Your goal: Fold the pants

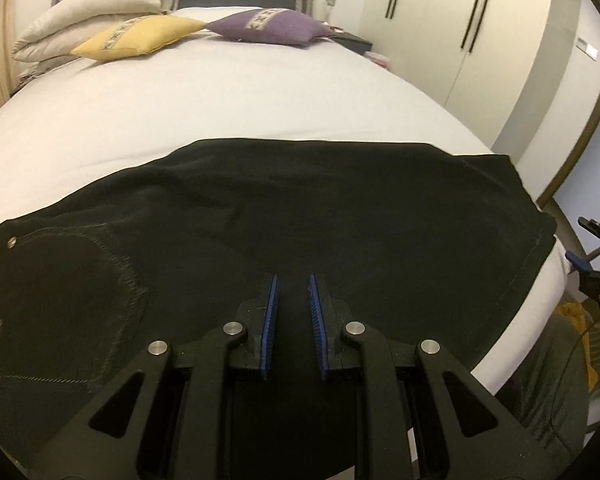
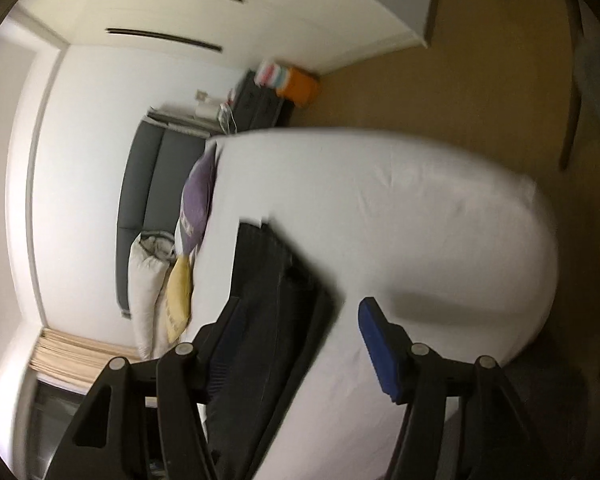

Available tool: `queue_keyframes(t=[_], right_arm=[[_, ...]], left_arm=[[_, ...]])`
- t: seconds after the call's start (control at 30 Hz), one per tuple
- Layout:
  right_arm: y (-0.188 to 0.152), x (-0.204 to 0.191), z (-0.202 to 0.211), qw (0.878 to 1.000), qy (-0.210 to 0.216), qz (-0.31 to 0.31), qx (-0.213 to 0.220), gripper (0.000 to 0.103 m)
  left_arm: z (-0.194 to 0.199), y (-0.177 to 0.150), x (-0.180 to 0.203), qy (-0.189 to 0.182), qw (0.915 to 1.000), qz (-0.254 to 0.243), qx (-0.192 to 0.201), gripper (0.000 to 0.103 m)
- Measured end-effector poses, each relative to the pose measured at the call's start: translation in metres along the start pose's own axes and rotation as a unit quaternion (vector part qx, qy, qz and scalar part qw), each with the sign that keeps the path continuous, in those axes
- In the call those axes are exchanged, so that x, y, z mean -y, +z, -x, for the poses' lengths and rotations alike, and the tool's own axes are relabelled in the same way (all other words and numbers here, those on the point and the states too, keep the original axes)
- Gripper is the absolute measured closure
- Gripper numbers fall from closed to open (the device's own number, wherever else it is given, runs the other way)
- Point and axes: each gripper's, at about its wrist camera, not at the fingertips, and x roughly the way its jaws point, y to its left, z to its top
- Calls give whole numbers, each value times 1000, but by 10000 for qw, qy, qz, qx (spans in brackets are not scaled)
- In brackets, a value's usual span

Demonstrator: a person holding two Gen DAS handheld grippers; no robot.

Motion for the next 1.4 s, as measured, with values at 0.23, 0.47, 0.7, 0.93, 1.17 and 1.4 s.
queue_keyframes(t=[0.23, 0.47, 0.7, 0.93, 1.17, 1.4], right_arm=[[-19, 4, -40, 9992, 92, -324, -207, 40], [-11, 1, -55, 9975, 260, -567, -333, 40], [-12, -5, -64, 9969, 365, -608, -345, 41], [-18, 12, -66, 9945, 475, -878, -313, 83], [-22, 20, -61, 9947, 534, -843, -252, 94], [-28, -8, -55, 10000, 4, -48, 29, 94]], left_arm=[[2, -16, -10, 39, 9996, 85, -282, 87], [-4, -11, -3, 31, 9996, 67, -285, 87], [-8, -10, -6, 19, 9996, 65, -276, 87], [-8, -11, -6, -4, 9996, 72, -268, 87], [-8, -7, -4, -128, 9992, 160, -332, 87], [-5, 5, 5, -478, 9974, 318, -425, 87]])
